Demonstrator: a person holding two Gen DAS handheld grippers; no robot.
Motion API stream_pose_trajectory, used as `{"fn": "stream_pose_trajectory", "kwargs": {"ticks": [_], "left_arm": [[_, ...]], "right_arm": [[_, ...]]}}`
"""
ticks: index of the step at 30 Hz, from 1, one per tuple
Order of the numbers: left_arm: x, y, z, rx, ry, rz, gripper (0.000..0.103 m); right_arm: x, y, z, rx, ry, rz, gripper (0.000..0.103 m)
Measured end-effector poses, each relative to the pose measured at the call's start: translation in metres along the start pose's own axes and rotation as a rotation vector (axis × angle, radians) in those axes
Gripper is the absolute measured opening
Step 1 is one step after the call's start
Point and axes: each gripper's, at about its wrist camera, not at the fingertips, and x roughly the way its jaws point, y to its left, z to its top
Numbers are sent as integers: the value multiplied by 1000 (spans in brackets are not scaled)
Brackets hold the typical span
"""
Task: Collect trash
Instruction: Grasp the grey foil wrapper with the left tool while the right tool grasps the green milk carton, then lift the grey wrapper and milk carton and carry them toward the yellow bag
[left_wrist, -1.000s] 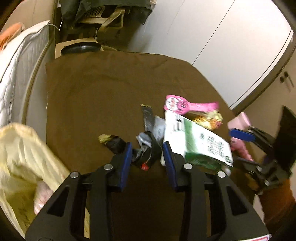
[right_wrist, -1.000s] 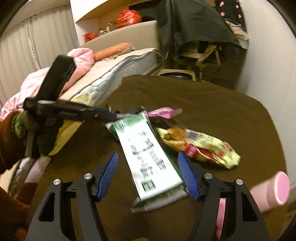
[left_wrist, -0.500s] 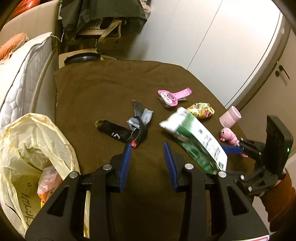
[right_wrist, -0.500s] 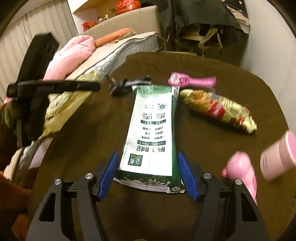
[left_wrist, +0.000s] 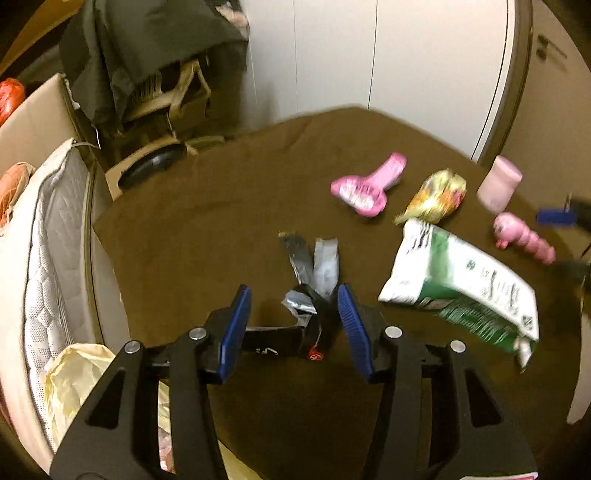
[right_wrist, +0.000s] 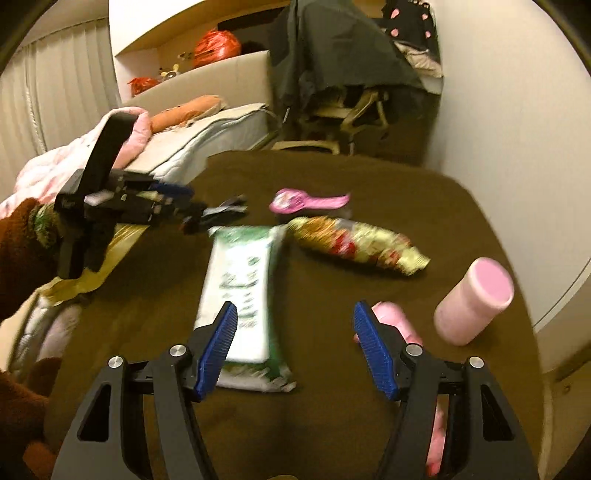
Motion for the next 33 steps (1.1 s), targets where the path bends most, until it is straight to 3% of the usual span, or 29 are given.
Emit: {"fn": "stream_pose_trajectory", "kwargs": {"ticks": [4,6,9,13,18,24,33], "left_arm": [[2,-2,-10,-57,64,-33,45],[-1,-6,-16,-80,63,-19,35],[-6,-7,-20,-164,55,-67,26],[-20,-13,-26,-255,26,-101,26],[-45,-26,-28,-269,-18,-107,26],[-56,-32,-34,-279,-16,-97,26],[-71,-41,-51,-278,-11,-40,26]], "right_arm": [[15,-24,24,-9,-2,-43,62],[19,-34,33,23,-15,-34,62],[21,-42,40,80,-20,3,62],[23,-27,36,92,-9,101,62],[36,8,30,53,57,185,62],[62,35,28,30,146,193,62],[91,36,39,66,223,181,61]]}}
